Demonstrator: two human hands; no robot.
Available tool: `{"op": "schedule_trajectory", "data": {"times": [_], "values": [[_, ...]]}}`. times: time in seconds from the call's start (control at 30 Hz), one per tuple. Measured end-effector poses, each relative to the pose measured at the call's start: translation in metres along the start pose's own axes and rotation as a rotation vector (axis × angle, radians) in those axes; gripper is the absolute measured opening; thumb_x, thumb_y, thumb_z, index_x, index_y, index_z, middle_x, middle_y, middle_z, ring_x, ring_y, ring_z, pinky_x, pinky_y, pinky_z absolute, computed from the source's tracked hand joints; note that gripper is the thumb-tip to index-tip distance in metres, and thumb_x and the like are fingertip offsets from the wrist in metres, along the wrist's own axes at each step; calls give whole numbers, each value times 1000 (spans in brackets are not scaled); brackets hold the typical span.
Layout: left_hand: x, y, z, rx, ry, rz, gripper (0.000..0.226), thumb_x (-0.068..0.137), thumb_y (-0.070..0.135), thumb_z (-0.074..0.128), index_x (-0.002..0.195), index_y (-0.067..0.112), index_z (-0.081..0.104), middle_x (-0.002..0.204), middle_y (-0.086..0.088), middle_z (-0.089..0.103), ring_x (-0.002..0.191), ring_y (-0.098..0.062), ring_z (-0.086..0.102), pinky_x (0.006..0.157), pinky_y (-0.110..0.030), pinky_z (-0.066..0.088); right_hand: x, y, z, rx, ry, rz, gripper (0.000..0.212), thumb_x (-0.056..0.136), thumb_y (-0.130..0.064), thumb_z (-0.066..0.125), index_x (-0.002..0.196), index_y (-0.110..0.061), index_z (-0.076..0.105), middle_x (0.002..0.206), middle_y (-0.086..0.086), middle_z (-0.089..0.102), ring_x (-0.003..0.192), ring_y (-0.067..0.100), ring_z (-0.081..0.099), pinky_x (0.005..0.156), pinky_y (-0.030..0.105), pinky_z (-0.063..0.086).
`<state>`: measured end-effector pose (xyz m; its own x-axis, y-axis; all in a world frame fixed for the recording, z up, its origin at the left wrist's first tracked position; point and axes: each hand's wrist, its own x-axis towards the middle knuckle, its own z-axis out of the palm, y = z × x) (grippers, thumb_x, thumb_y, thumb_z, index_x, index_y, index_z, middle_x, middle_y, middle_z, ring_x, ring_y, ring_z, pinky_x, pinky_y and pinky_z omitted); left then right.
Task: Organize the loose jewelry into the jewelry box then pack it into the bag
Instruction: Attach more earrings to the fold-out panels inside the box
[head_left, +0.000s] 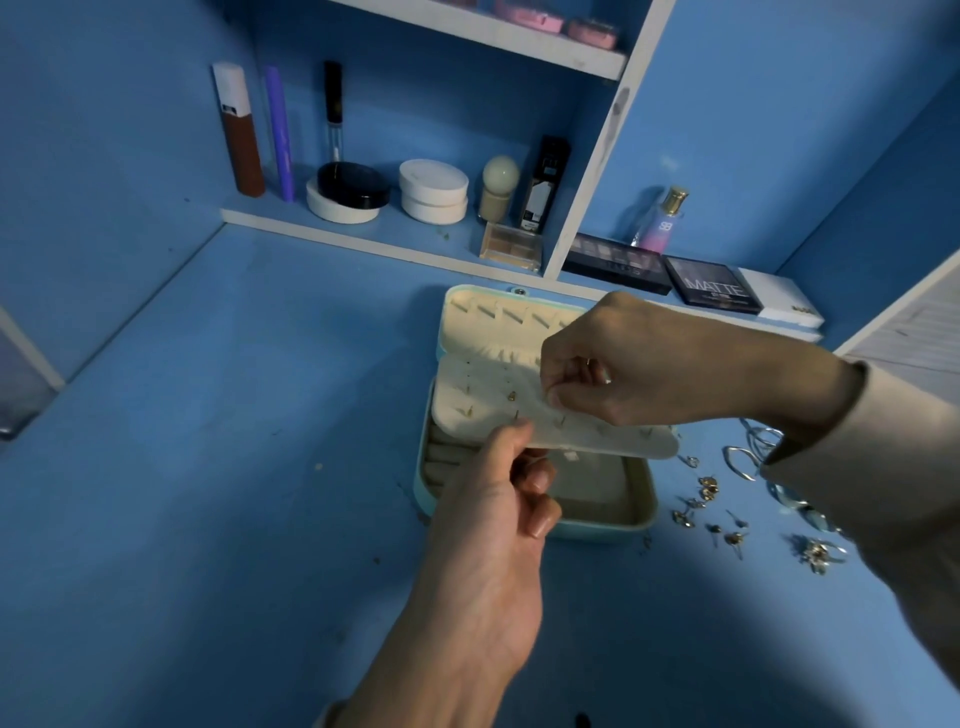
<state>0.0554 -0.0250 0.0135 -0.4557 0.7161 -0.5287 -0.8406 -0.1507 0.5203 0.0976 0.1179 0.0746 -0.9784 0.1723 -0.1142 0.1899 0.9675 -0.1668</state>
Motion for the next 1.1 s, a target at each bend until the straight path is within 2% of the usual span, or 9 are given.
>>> {"op": "schedule_trajectory", "data": {"times": [0.17, 0.33, 0.47, 0.63, 0.73, 0.83, 1.1], "values": [[0, 1, 0, 19, -11, -2, 19, 89, 8, 55, 74, 19, 49, 59, 7, 44, 50, -6, 34, 38, -16, 22, 1, -2, 4, -48, -1, 18, 15, 81, -10, 54, 70, -10, 64, 62, -2, 59, 69, -13, 47, 59, 20, 39], [-1, 1, 0, 27, -20, 3, 13, 89, 9, 55, 80, 17, 51, 64, 5, 45, 50, -6, 34, 39, -16, 22, 0, 0, -3, -16, -11, 12, 11, 83, -12, 59, 75, -12, 67, 65, -1, 64, 66, 5, 54, 65, 24, 45], [-1, 2, -1, 33, -31, 3, 8, 89, 11, 56, 85, 17, 53, 65, 5, 45, 50, -6, 34, 39, -15, 23, -4, 4, -15, 152, -75, 49, 11, 85, -14, 63, 92, -21, 68, 71, -9, 70, 71, -3, 59, 71, 11, 44], [-2, 1, -1, 34, -37, 6, 6, 89, 11, 56, 87, 17, 55, 66, 5, 48, 50, -6, 33, 40, -16, 23, -2, 6, -12, 135, -80, -14, 11, 84, -7, 65, 88, -15, 71, 69, -5, 70, 68, 3, 59, 69, 7, 40], [-2, 2, -1, 26, -39, 6, 8, 89, 11, 56, 84, 17, 55, 65, 5, 48, 50, -6, 34, 39, -15, 23, -2, 6, -8, 70, -51, -68, 10, 84, -13, 61, 87, -14, 70, 72, -1, 69, 66, 9, 59, 65, 12, 43], [-1, 1, -1, 15, -21, 4, 16, 89, 9, 56, 77, 18, 50, 59, 6, 45, 51, -7, 34, 38, -16, 23, -4, 5, -2, 29, -8, -92, 18, 79, -19, 53, 84, -14, 69, 71, -1, 67, 61, 10, 57, 61, 20, 44], [1, -2, 0, 8, -3, 33, 17, 88, 7, 55, 77, 18, 51, 64, 5, 45, 50, -6, 35, 37, -15, 22, -10, 2, 8, -4, 59, -68, 17, 79, -16, 50, 77, -11, 66, 64, 2, 61, 61, 15, 54, 58, 19, 39]]}}
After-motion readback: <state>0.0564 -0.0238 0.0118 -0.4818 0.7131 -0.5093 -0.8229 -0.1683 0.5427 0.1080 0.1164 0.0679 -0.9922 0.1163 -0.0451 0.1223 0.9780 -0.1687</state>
